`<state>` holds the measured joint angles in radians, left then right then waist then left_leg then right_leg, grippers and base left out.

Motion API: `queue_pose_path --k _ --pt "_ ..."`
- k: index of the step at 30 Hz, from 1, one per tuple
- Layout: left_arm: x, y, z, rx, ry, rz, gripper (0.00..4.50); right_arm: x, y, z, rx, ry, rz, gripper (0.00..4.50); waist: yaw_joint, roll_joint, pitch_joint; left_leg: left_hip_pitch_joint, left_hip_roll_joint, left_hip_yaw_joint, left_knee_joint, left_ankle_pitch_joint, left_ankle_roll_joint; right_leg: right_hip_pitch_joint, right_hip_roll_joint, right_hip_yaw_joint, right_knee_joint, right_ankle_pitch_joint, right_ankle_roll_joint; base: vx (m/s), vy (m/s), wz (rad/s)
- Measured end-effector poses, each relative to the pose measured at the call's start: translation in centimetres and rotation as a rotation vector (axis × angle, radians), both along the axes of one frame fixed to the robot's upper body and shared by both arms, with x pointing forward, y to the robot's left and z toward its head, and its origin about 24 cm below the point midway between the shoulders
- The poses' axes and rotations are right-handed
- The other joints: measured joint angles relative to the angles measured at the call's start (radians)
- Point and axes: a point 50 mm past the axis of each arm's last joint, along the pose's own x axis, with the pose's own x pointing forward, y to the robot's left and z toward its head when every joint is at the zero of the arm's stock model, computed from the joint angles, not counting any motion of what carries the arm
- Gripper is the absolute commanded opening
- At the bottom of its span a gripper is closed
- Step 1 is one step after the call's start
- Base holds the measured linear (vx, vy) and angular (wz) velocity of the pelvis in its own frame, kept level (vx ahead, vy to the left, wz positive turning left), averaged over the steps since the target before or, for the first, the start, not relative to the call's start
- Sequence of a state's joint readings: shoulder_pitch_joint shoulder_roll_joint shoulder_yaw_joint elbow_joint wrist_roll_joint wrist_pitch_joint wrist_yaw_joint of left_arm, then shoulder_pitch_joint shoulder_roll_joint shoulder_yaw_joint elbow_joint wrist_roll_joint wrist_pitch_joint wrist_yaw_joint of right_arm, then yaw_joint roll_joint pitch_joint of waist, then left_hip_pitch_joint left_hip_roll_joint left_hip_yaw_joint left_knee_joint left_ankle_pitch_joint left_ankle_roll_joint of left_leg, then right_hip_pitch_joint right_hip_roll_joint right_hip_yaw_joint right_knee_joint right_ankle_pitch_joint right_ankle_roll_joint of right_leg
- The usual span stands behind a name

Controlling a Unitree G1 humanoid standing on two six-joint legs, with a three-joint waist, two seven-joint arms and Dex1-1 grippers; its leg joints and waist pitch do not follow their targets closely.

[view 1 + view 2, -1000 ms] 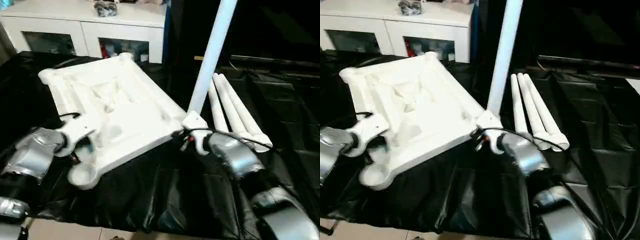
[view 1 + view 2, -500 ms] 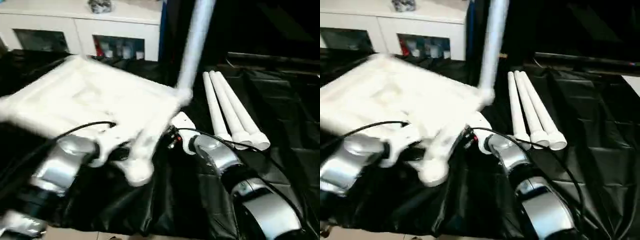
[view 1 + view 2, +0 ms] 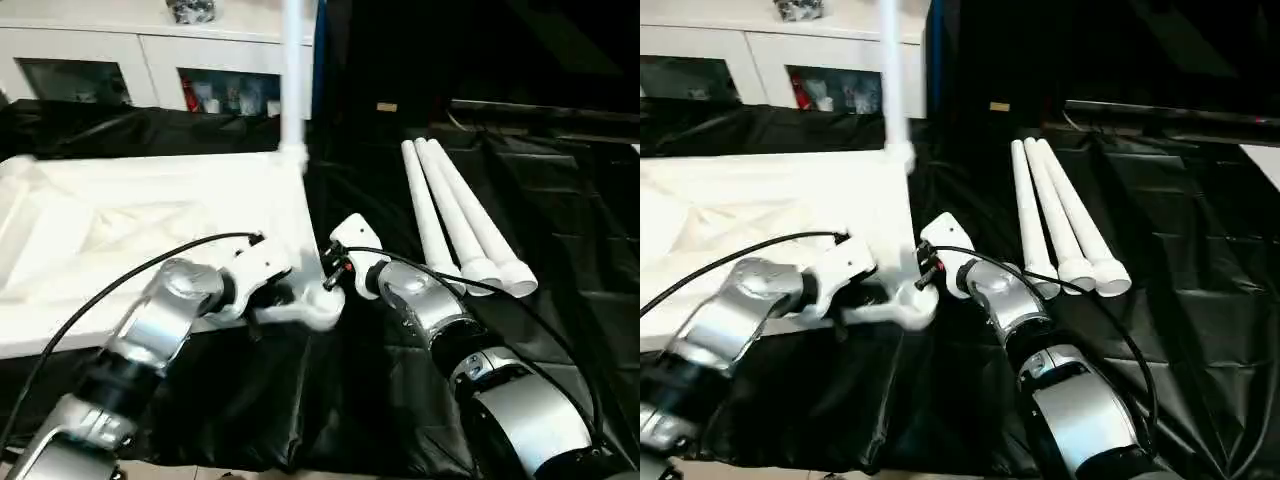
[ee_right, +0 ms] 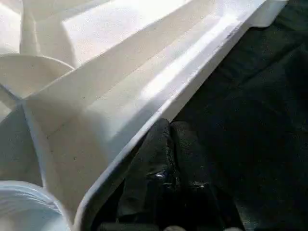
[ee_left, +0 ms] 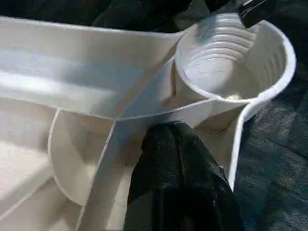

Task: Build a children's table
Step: Rotate table base

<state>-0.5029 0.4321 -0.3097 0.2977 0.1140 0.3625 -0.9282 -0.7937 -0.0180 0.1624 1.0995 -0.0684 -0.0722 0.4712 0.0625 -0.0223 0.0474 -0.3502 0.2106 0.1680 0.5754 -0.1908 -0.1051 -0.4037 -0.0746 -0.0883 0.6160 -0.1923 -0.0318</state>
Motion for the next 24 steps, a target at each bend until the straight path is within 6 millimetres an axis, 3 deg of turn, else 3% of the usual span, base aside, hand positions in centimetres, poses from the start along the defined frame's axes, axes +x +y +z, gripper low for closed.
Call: queue_pose_path --k 3,4,8,13,14,20,24 --pt "0.3 0.2 0.6 -0.028 -0.065 0.002 0.33 0.5 -1.2 0.5 0.047 -0.003 -0.069 0.00 0.003 0.000 0.000 0.000 0.000 0.000 0.001 0.000 0.000 0.000 0.000 0.000 0.000 0.000 0.000 0.000 0.000 0.00" --pt "0.4 0.5 1.0 -0.060 -0.070 0.020 0.41 0.9 -1.8 1.0 0.081 -0.010 -0.109 0.28 0.005 0.000 0.000 0.000 0.000 0.000 0.001 0.000 0.000 0.000 0.000 0.000 0.000 0.000 0.000 0.000 0.000 0.00" --pt "0.2 1.6 2.6 -0.138 -0.085 0.035 0.60 2.4 -4.1 3.0 0.128 -0.047 -0.244 0.51 0.010 0.000 0.000 0.000 0.000 0.000 0.001 0.000 0.000 0.000 0.000 0.000 0.001 0.000 0.000 0.000 0.000 0.00" --pt "-0.7 2.7 2.9 -0.166 -0.076 0.032 1.00 4.0 -7.9 5.2 0.080 -0.113 -0.435 0.89 0.018 0.000 0.000 0.000 0.000 0.001 0.002 0.000 0.000 -0.001 0.000 0.000 0.001 0.000 0.000 0.000 0.000 0.00" --pt "-0.7 2.8 3.1 -0.167 -0.085 0.038 1.23 4.1 -8.4 5.3 0.075 -0.114 -0.452 1.14 0.021 0.000 0.000 0.000 0.000 0.001 0.002 0.000 0.000 -0.001 0.000 0.000 0.001 0.000 0.000 0.000 0.000 0.00" --pt "-0.5 3.6 5.5 -0.216 -0.180 0.087 1.59 4.5 -11.7 5.5 0.066 -0.082 -0.663 1.47 0.028 -0.002 0.001 0.000 0.000 0.002 0.003 0.000 0.000 -0.001 0.000 0.000 0.002 0.000 0.000 0.000 0.000 0.00" --pt "-0.8 4.1 6.6 -0.224 -0.202 0.096 1.89 4.5 -12.7 5.2 0.068 -0.003 -0.743 1.75 0.028 -0.003 0.002 0.000 0.000 0.001 0.003 0.000 0.000 -0.001 0.000 0.000 0.003 0.000 0.000 0.000 0.000 0.00"
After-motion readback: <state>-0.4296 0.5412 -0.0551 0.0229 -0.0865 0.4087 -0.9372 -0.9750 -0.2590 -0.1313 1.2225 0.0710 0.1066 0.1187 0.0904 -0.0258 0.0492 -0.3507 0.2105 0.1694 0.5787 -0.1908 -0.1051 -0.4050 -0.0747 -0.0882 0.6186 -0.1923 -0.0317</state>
